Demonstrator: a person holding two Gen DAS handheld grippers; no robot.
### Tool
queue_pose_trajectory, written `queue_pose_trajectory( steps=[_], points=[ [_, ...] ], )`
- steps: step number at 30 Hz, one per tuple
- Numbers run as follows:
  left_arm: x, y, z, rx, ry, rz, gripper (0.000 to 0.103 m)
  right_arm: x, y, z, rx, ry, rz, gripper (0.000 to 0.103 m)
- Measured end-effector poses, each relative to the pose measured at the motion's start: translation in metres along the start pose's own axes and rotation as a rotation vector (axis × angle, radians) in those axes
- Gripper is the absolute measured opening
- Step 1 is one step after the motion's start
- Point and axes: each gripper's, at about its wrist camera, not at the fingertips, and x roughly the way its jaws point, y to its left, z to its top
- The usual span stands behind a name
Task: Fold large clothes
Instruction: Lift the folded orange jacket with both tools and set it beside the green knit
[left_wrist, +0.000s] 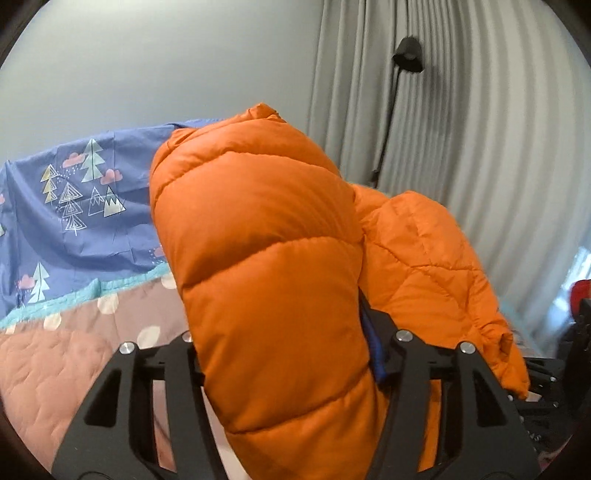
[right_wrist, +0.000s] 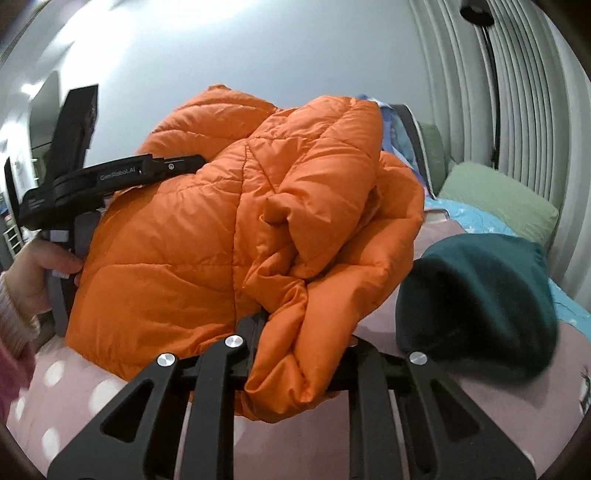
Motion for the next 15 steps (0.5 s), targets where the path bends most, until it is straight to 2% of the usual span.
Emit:
queue_pose_trajectory(
  steps=[2,4,5,6,7,8,10,12,15],
  points=[
    [0.041,0.009,-0.011,-0.014,0.036,0.061,0.063,0.048,-0.015,-0.002,0.041,0.064,-0.036,0.018],
    [0.096,0.017,-0.037,-0.023,0.143,0.181,0.079,0.092,-0.029,-0.018,0.080,0.157,-0.102,0.018],
    [0.115,0.018,-0.049,-0.023,0.199,0.224,0.082,0.110,-0.037,-0.032,0.098,0.213,-0.142,0.020],
    [0.136,0.019,-0.066,-0.024,0.267,0.254,0.085,0.125,-0.047,-0.043,0.145,0.266,-0.147,0.025],
    [0.150,0.019,-0.087,-0.031,0.288,0.262,0.085,0.127,-0.056,-0.046,0.201,0.278,-0.132,0.029],
    [0.148,0.021,-0.095,-0.055,0.244,0.259,0.086,0.127,-0.066,-0.046,0.263,0.282,-0.106,0.031],
    [0.139,0.032,-0.103,-0.115,0.209,0.215,0.093,0.126,-0.078,-0.050,0.331,0.302,-0.088,0.052],
    [0.131,0.045,-0.104,-0.202,0.227,0.165,0.096,0.123,-0.077,-0.054,0.344,0.299,-0.107,0.058],
    [0.112,0.042,-0.106,-0.191,0.229,0.177,0.097,0.110,-0.065,-0.056,0.313,0.277,-0.139,0.065]
  ],
)
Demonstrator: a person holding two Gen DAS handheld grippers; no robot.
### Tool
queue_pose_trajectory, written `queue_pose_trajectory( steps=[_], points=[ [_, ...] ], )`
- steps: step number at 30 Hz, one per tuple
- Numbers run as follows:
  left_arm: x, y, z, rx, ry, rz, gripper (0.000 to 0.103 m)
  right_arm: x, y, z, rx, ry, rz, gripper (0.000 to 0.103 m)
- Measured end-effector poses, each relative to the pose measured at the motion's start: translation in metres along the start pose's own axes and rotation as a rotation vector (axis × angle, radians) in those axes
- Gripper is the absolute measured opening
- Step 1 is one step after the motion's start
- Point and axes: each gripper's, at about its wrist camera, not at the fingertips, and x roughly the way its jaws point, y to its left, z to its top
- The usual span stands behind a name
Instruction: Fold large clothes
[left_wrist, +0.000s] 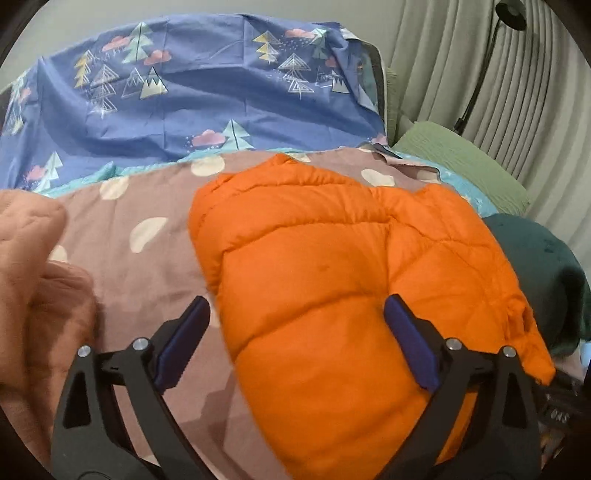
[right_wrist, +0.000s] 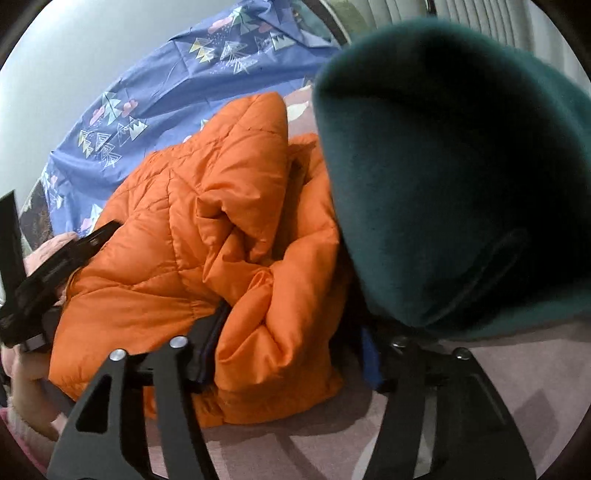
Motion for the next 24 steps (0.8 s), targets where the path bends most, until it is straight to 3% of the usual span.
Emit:
queue_pose_trajectory(
  steps=[4,7,13,20,22,24],
  points=[
    [-0.038,-0.007,-0.016,0.064,-0.026,-0.007,0.100,-0.030,-0.004,0.000,-0.013,-0.045,0.004,0.066],
    [-0.072,-0.014,-0.033,0.109,-0.053,-0.026,0.101,-0.070,0.001,-0.019,-0.101,-0.095,-0.017,0.070],
    [-0.150,-0.030,-0.076,0.131,-0.117,0.002,0.101,-0.157,0.003,-0.081,-0.237,-0.179,-0.067,0.075],
    [-0.260,-0.049,-0.133,0.119,-0.207,0.034,0.101,-0.260,0.015,-0.154,-0.298,-0.327,-0.175,0.080],
    [-0.297,-0.052,-0.151,0.092,-0.226,0.064,0.101,-0.281,0.023,-0.167,-0.298,-0.363,-0.179,0.089],
    [-0.331,-0.055,-0.170,0.088,-0.267,0.080,0.101,-0.306,0.029,-0.188,-0.280,-0.404,-0.165,0.089]
  ],
)
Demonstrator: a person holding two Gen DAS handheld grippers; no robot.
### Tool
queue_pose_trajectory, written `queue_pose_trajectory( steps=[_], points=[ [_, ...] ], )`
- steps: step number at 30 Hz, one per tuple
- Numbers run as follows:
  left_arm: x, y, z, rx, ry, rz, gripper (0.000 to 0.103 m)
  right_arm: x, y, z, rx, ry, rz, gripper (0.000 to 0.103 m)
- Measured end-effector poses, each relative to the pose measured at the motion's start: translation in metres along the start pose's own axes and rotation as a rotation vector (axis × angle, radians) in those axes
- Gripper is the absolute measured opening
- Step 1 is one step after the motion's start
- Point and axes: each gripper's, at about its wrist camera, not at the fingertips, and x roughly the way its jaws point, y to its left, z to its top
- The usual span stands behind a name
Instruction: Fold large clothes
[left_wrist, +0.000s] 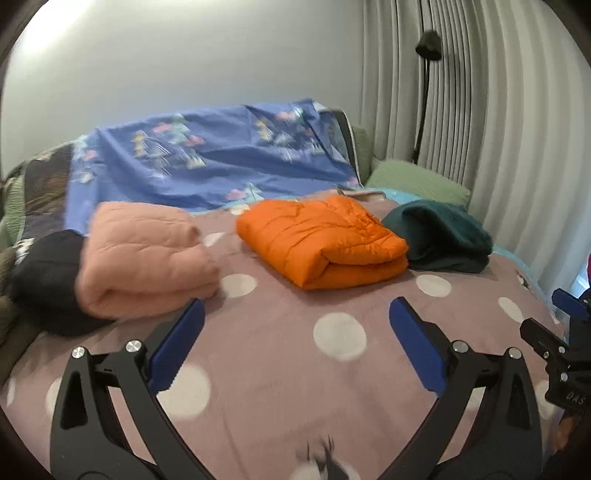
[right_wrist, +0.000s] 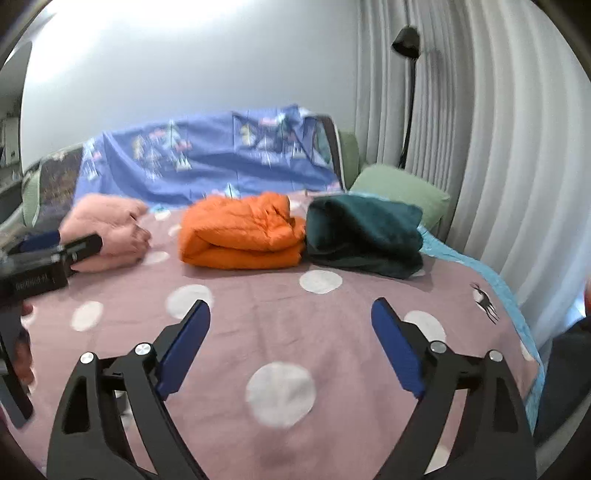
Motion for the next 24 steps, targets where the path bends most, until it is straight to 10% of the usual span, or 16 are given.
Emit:
queue_pose_trajectory(
  steps=[10,24],
  points=[
    [-0.123,-0.005,-0.035,0.054,0.027,0.139,0.101,-0.079,0.015,-0.014,0.055,-0.021,0.020,0.089],
    [-0.164,0.000,-0.056,0.051,0.035,0.131,0.101,-0.110,0.034,-0.030,0.049,-0.008,0.034,0.089]
  ],
)
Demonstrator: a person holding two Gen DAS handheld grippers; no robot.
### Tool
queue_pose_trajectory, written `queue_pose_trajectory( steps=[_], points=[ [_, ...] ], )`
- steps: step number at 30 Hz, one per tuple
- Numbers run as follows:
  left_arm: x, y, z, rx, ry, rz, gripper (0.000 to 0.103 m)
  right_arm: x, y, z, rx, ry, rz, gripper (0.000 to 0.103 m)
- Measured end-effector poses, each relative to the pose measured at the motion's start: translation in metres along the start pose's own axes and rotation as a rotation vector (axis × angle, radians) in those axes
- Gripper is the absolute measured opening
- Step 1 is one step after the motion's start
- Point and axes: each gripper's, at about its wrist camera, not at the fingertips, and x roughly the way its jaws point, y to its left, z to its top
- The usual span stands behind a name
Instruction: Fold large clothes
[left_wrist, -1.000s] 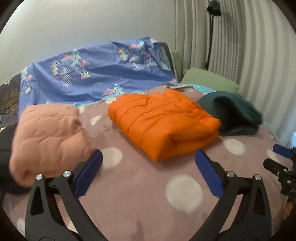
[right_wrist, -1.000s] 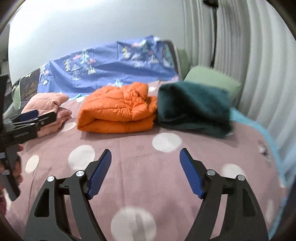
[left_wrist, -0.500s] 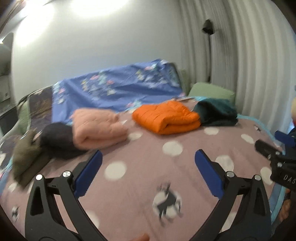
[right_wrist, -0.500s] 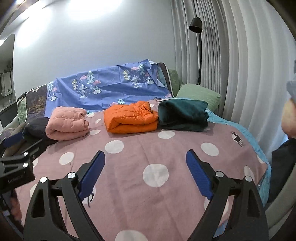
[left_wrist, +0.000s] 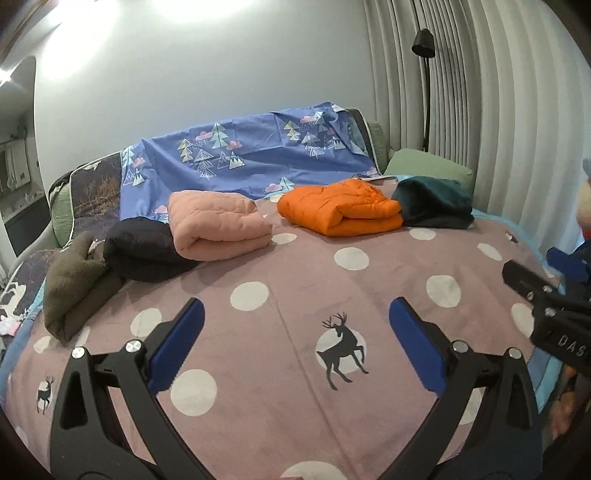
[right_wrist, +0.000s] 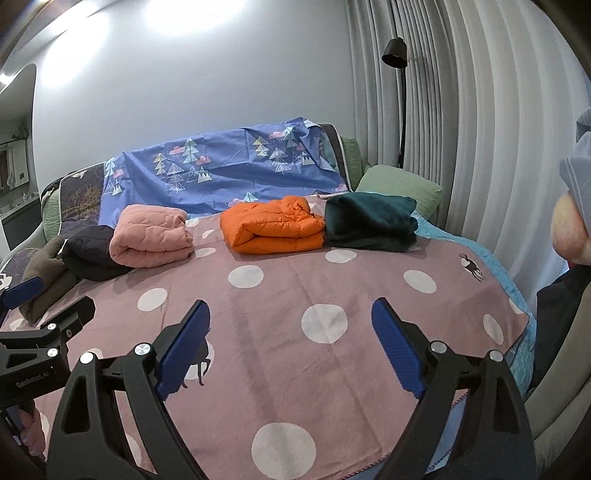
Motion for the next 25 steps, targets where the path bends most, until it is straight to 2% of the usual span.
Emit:
queue_pose_trajectory(
  steps=[12,25],
  points=[
    [-0.012,-0.010,-0.007,0.021,-0.018,-0.010,0.101,-0.006,0.004,-0.003,-0.014,-0.010,0.002,0.089],
    [-0.005,-0.009,-0.015,0.032,0.009,-0.006,0.101,-0.003,0.004,-0.003,-0.021,-0.005,-0.006,0.089]
  ],
)
